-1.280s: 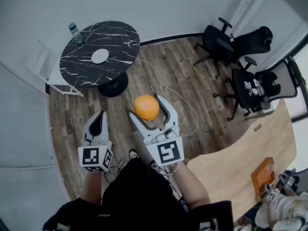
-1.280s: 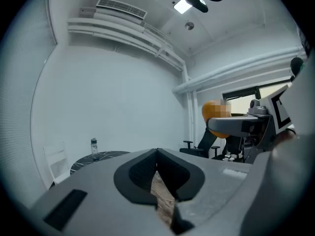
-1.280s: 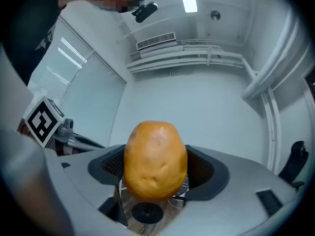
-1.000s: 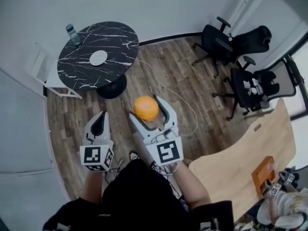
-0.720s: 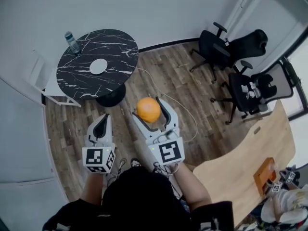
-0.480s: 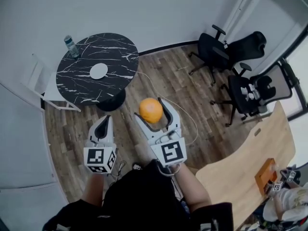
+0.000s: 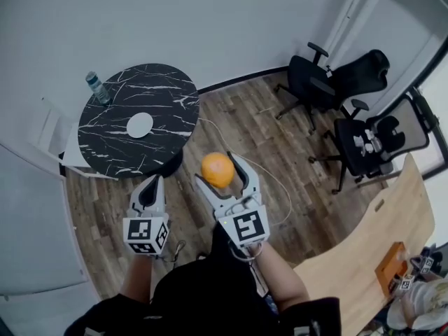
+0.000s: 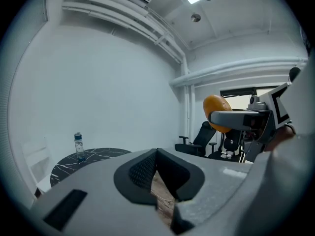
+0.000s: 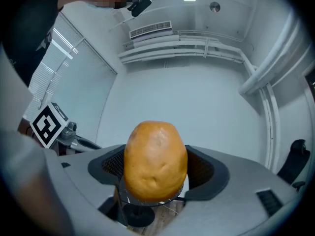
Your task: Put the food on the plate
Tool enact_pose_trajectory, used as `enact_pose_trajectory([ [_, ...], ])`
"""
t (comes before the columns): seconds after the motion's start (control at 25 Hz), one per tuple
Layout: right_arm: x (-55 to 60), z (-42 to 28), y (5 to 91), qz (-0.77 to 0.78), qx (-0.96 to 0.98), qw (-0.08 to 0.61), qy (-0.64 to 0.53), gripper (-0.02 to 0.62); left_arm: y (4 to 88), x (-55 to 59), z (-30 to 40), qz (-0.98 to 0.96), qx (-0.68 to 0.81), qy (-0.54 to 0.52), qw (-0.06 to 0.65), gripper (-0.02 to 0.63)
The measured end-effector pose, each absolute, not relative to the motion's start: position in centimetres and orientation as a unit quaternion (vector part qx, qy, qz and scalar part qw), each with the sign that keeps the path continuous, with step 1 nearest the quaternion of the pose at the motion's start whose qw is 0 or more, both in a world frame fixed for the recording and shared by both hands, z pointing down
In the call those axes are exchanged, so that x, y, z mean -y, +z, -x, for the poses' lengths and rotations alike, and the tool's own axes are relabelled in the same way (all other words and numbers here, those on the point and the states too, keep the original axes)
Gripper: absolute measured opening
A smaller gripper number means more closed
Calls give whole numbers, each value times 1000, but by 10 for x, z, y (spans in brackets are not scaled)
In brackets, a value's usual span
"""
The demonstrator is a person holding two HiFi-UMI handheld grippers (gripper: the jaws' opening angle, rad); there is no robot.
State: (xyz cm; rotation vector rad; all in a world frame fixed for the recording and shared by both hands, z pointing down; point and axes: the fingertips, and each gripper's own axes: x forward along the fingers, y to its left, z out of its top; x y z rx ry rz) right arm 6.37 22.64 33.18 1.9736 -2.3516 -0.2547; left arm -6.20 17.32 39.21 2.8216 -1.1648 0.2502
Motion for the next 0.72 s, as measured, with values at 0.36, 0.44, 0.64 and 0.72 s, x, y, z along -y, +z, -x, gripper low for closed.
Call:
enact_pose_trajectory([
  [0.36, -130, -134, 352, -630, 774, 21, -59, 345, 402, -79, -14, -922, 367, 121, 35, 0],
  [0.44, -110, -151, 356, -628, 776, 22, -48, 345, 404, -61, -32, -921, 366, 130, 38, 0],
  [0.64, -67, -189, 362, -621, 782, 30, -41, 345, 412, -20, -72, -920, 363, 141, 53, 0],
  [0.72, -54, -205, 366, -620, 783, 34, -35, 345, 414, -8, -88, -920, 360, 142, 60, 0],
])
